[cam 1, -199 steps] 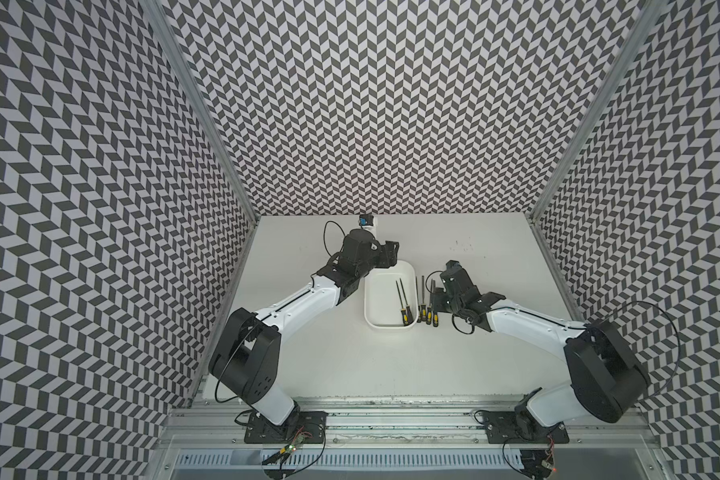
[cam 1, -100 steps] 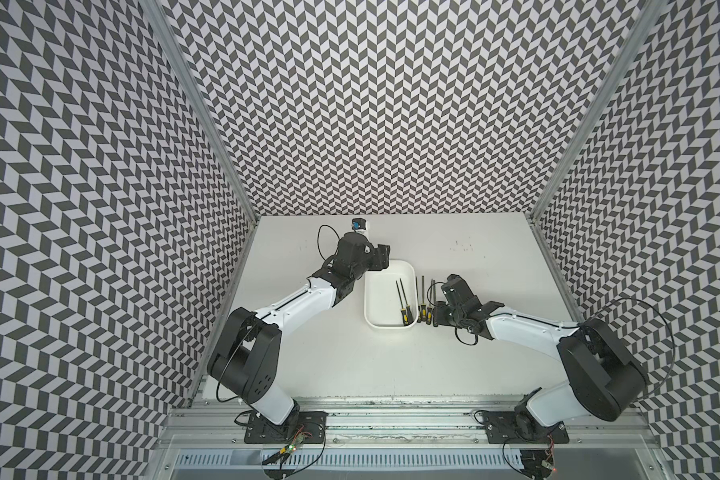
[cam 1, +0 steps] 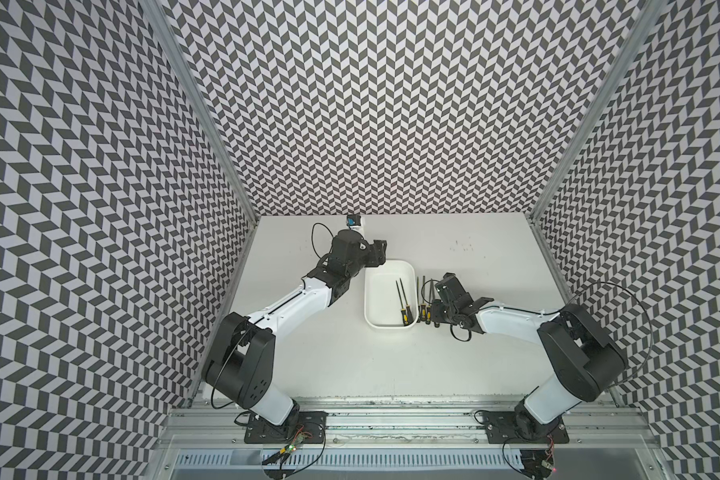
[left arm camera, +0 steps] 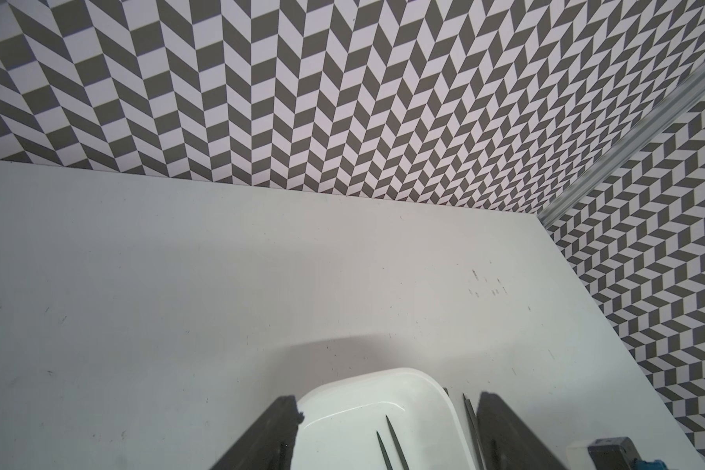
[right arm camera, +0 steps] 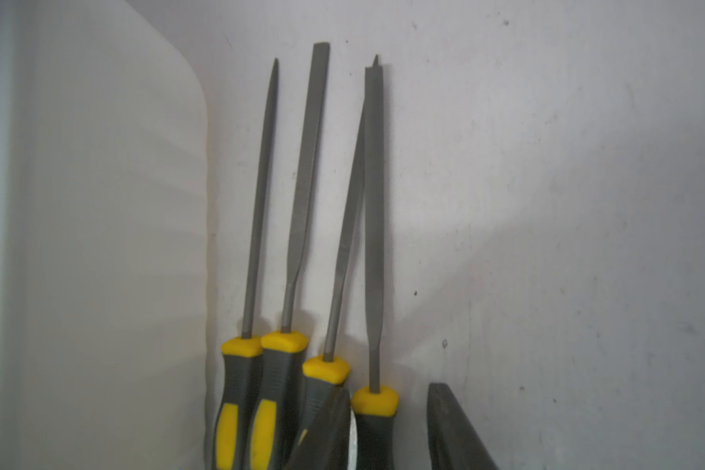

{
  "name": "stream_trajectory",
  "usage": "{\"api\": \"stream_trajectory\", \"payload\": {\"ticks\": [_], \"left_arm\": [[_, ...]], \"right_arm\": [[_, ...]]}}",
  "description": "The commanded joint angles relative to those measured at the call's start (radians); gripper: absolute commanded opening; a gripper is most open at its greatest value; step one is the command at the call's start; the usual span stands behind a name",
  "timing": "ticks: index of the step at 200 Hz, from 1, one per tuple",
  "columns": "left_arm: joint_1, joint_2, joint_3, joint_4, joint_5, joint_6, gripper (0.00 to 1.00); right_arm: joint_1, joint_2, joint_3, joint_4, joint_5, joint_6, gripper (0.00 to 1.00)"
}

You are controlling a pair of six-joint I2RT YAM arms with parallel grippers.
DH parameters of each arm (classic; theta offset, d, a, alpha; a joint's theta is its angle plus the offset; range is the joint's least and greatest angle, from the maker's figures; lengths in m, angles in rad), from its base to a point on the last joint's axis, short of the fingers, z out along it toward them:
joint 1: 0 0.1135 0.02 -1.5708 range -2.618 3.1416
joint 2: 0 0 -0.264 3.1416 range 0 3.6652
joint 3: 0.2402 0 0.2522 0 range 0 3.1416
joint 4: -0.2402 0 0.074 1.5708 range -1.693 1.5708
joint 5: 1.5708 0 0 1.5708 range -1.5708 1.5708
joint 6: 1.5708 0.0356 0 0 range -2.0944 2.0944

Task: Put the file tool into the storage box
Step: Pick up the file tool from the center of the board.

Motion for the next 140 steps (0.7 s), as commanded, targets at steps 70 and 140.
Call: {"api": "stream_trajectory", "payload": {"ticks": [70, 140], "left_arm": [[0.031, -0.049, -0.037, 0.033, 0.026, -0.011, 0.74], [0.036, -0.031, -0.052, 0.070, 0.153, -0.044, 0.74]], "right_arm": [[0.009, 0.039, 0.014, -0.062, 0.057, -0.026, 0.02], [0.009, -0.196, 0.161, -0.143, 0.013, -0.062, 0.03]]}}
